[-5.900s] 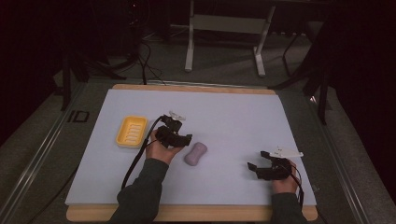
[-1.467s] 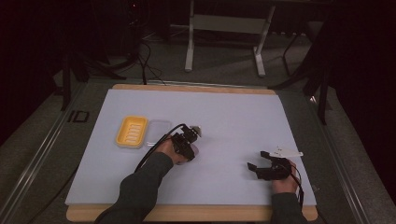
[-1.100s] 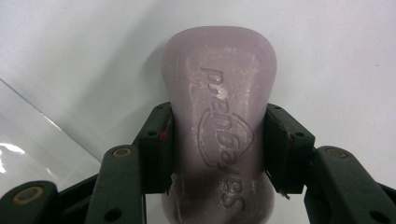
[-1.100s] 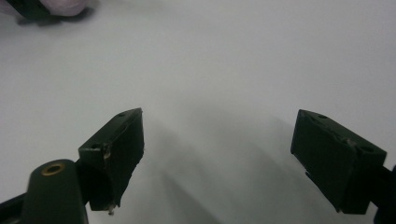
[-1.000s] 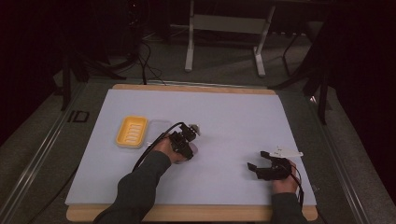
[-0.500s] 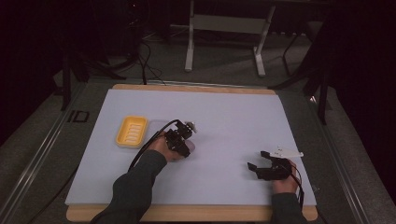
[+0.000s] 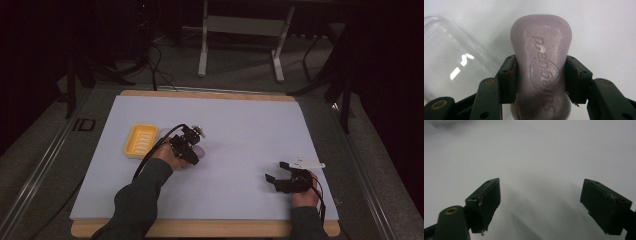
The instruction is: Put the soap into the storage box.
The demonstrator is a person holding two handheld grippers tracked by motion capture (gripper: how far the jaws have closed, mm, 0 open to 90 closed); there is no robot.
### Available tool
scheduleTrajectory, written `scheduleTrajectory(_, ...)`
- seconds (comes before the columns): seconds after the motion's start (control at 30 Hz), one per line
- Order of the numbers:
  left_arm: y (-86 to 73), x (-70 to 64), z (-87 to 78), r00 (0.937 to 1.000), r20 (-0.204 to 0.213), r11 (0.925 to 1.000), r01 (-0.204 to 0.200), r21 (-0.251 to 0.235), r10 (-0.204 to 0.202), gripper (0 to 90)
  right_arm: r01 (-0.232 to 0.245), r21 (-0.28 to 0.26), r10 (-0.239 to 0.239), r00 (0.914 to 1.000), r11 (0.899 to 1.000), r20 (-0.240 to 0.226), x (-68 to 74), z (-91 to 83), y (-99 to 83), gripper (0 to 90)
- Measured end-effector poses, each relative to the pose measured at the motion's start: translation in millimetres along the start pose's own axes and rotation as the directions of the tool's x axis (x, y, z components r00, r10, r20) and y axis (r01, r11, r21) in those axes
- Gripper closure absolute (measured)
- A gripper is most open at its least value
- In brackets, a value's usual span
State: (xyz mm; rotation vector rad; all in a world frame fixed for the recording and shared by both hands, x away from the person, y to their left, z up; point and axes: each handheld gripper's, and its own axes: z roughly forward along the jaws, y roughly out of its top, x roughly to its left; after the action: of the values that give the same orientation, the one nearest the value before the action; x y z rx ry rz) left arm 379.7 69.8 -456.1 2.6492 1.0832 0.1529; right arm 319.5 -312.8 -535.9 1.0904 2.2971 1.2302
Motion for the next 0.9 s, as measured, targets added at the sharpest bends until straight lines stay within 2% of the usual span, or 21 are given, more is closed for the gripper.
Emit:
scheduleTrajectory(0.17, -8.0, 8.5, -10.7, 0.9997, -0.013, 0.9996, 0.022, -0.019, -0.023, 49.9, 0.002, 0.0, -0.002, 1.0, 1.0, 0.001, 0.2, 0.0, 0.0, 16.2)
scheduleTrajectory(0.3, -12.8, 13.5, -15.0, 0.999, -0.03, 0.9994, 0.031, -0.015, -0.031, 49.9, 0.001, -0.004, -0.001, 1.0, 1.0, 0.001, 0.2, -0.2, -0.2, 16.2)
scheduleTrajectory(0.57, -17.5, 15.0, -19.2, 0.9983, -0.049, 0.9994, 0.03, -0.017, -0.031, 49.9, 0.008, -0.01, -0.008, 1.0, 1.0, 0.005, 1.1, -1.2, -0.5, 16.2)
scheduleTrajectory(0.9, -17.8, 21.2, -24.2, 0.9972, -0.056, 0.9984, 0.049, -0.027, -0.051, 49.9, 0.014, -0.023, -0.014, 0.9999, 1.0, -0.001, 0.9, -1.8, -1.0, 16.2)
